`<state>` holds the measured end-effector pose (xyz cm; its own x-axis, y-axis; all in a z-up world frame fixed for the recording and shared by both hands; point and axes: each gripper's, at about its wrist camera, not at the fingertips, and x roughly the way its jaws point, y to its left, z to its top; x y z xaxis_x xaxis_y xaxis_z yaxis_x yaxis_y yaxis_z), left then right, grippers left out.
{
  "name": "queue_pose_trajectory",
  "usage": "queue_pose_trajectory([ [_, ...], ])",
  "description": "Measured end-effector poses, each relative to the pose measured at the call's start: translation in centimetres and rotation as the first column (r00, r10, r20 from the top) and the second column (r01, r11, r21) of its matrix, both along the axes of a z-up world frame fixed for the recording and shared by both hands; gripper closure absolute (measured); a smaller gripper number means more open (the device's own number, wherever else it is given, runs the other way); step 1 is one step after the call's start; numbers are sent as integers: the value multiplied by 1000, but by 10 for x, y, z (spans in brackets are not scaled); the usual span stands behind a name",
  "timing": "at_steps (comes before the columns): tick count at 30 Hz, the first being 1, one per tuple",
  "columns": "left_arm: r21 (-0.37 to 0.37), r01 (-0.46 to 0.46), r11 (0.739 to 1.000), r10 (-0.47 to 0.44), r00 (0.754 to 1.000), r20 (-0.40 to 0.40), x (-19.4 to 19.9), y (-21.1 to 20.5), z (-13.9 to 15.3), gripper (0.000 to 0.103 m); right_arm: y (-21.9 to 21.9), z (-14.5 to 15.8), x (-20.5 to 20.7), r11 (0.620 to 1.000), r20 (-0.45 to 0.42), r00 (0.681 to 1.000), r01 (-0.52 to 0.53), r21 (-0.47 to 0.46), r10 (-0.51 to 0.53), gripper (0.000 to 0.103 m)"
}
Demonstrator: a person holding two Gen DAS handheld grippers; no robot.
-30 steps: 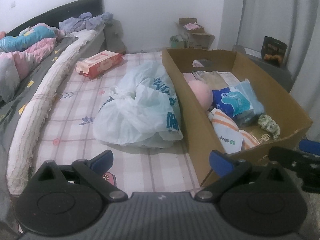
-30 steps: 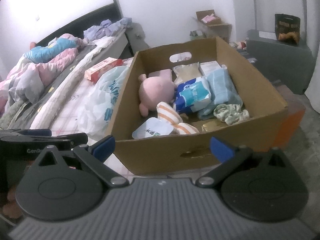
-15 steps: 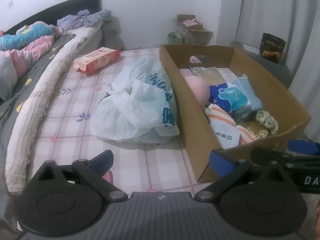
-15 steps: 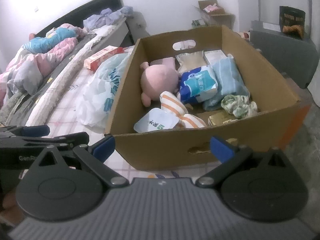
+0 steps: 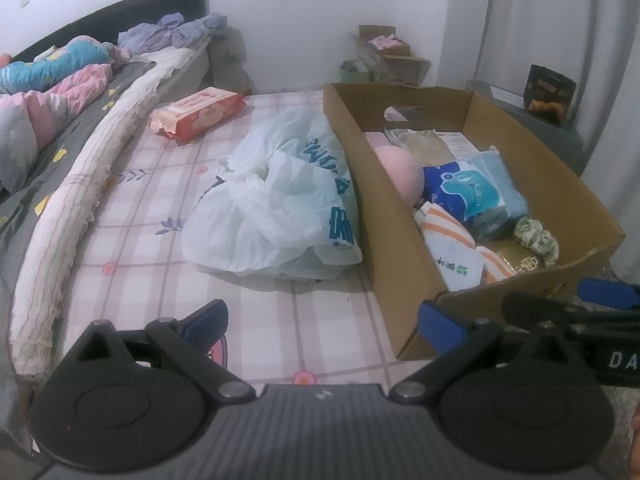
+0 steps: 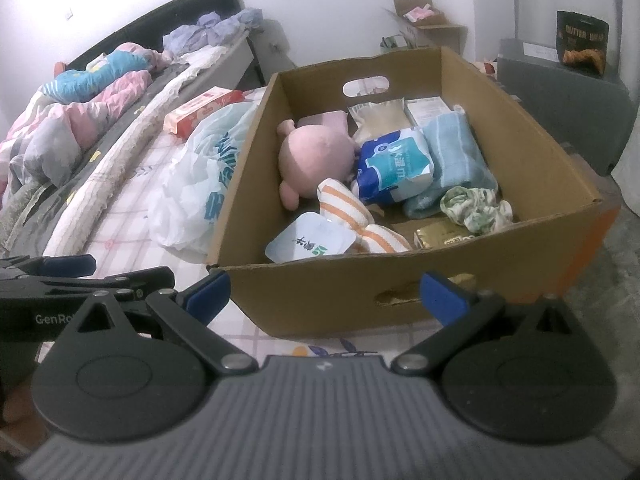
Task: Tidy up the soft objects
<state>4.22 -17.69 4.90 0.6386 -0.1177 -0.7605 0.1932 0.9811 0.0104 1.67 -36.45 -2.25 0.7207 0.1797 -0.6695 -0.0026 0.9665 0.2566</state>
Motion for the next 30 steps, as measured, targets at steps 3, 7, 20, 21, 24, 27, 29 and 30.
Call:
queue_pose_trajectory([
  [3,0,-3,1000,3,1000,-1,-1,0,0,2,0,0,0,1000,0,1000,0,-3,0,1],
  [7,0,-3,1000,3,1000,-2,-1,0,0,2,1,0,0,1000,-1,1000,0,-1,0,1],
  [20,3,-3,1000,3,1000,-10,-2,-2,-1,3,-1,-2,-1,1000,-7,1000,-1,-3,1,1],
  [21,2,-2,1000,3,1000,-10,-1,-2,-1,3,0,-2,0,1000,-8,1000,-2,-3,2,1],
  [24,3,-3,1000,3,1000,-11,-1,-2,-1,3,0,-2,0,1000,-9,1000,-1,-3,1,1],
  [27,3,-4,1000,4,1000,-11,-1,-2,-1,3,-2,-3,0,1000,-11,1000,-3,-4,3,1],
  [29,2,-3,1000,3,1000,-11,-1,-2,-1,3,-2,-3,0,1000,-11,1000,-4,-4,3,1],
  [30,3,-3,1000,3,1000,-11,-1,-2,-1,3,-2,-2,1,1000,-11,1000,-4,-4,3,1],
])
